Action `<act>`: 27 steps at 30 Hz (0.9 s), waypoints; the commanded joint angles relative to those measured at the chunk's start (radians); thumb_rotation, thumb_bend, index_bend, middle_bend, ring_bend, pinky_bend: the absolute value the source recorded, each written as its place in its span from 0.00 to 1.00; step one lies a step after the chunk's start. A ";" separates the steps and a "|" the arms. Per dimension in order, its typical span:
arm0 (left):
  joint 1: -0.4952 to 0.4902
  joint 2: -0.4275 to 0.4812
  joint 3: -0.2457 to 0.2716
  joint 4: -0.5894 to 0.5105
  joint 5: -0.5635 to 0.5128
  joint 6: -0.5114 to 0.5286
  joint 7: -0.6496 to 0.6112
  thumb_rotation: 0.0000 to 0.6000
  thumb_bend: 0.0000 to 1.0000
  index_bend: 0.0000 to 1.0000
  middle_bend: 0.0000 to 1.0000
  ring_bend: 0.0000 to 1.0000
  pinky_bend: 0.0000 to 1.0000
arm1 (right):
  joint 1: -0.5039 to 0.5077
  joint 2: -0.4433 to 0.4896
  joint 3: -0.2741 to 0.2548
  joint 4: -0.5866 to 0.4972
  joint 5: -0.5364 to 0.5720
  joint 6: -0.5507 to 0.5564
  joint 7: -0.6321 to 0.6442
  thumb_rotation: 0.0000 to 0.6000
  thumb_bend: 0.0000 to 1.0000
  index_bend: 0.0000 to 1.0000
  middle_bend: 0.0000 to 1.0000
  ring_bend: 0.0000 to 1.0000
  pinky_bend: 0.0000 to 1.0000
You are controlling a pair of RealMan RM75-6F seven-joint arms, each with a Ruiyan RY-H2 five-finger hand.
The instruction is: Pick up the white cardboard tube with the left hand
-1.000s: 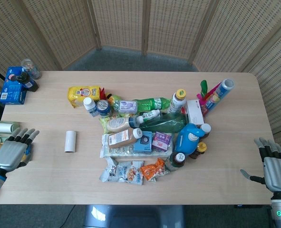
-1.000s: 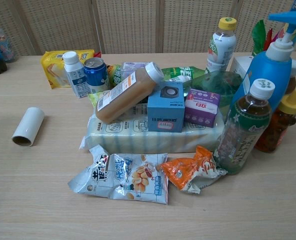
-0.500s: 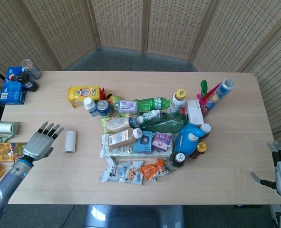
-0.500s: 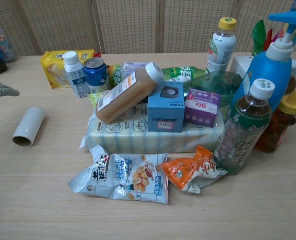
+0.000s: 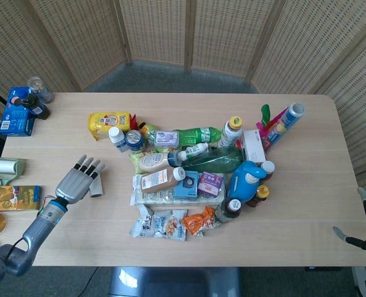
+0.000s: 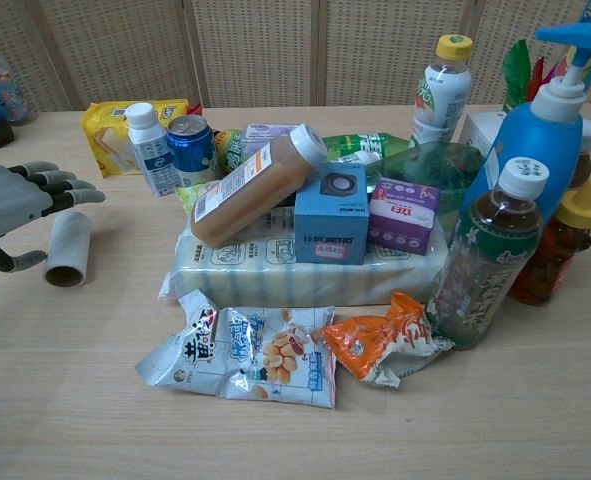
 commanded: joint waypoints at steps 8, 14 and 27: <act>-0.016 0.001 0.014 -0.007 -0.018 -0.027 0.006 1.00 0.45 0.00 0.00 0.00 0.00 | -0.012 0.000 -0.001 0.014 -0.003 0.006 0.022 0.82 0.04 0.00 0.00 0.00 0.00; -0.033 -0.023 0.012 0.003 -0.038 -0.060 0.004 1.00 0.45 0.00 0.00 0.00 0.00 | -0.012 -0.004 0.000 0.021 -0.009 0.005 0.028 0.82 0.04 0.00 0.00 0.00 0.00; -0.067 -0.086 0.014 0.066 -0.035 -0.077 -0.107 1.00 0.45 0.39 0.31 0.37 0.07 | -0.048 0.007 -0.002 0.028 -0.004 0.040 0.050 0.83 0.03 0.00 0.00 0.00 0.00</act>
